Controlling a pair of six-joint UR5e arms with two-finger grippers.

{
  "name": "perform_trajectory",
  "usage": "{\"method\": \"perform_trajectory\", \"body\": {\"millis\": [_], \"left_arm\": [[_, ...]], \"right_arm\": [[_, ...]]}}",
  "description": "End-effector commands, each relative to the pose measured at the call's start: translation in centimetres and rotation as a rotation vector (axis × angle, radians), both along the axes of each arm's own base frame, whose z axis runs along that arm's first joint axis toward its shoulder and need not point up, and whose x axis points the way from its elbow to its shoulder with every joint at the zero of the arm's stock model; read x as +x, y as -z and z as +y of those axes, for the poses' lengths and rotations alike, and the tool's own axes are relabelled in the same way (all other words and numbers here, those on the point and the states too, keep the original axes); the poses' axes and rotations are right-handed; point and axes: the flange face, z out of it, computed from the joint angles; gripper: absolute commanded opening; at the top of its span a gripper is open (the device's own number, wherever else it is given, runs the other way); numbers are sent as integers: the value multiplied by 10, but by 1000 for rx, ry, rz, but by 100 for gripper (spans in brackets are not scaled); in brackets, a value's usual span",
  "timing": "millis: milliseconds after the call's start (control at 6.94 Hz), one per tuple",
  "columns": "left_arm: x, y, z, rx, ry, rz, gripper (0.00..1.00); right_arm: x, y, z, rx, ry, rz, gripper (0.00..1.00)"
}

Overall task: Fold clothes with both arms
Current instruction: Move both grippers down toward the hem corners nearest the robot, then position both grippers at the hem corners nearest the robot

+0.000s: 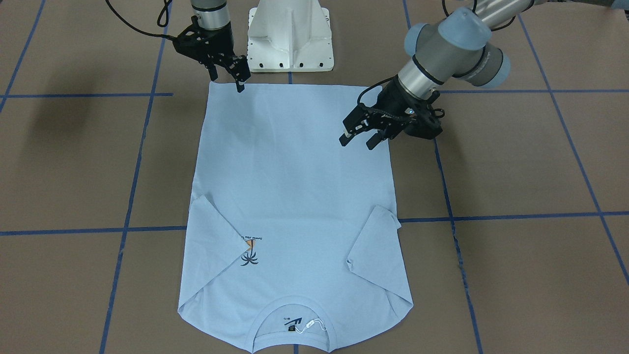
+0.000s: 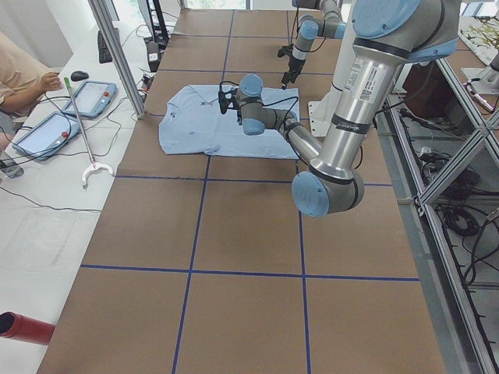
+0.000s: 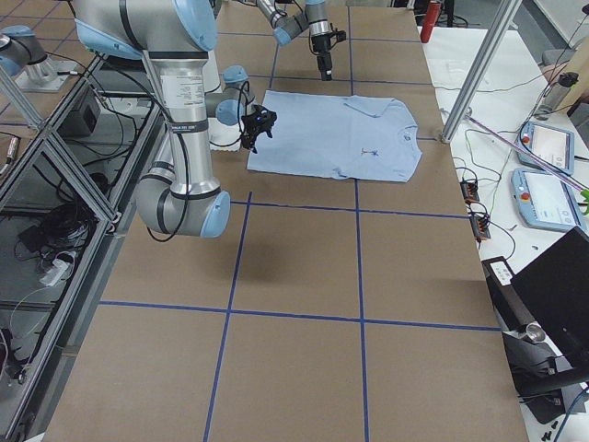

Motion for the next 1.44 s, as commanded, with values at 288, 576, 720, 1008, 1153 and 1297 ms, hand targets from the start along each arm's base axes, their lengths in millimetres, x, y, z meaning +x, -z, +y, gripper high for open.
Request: {"method": "perform_trajectory", "body": {"millis": [288, 576, 720, 1008, 1153, 1297], "left_arm": [[-27, -8, 33, -25, -10, -3, 92], [-25, -6, 36, -24, -18, 2, 92], [-26, -2, 37, -25, -17, 9, 93], [-25, -2, 37, -28, -18, 10, 93], [-24, -2, 37, -29, -19, 9, 93], [-23, -4, 36, -30, -18, 4, 93]], "right_arm": [[1, -21, 31, -34, -34, 21, 96], [2, -39, 33, -39, -27, 58, 90], [-2, -44, 36, -42, -20, 71, 89], [-11, -55, 36, -42, -16, 94, 82], [-11, -59, 36, -42, -16, 102, 70], [-12, -61, 36, -42, -18, 106, 56]]}}
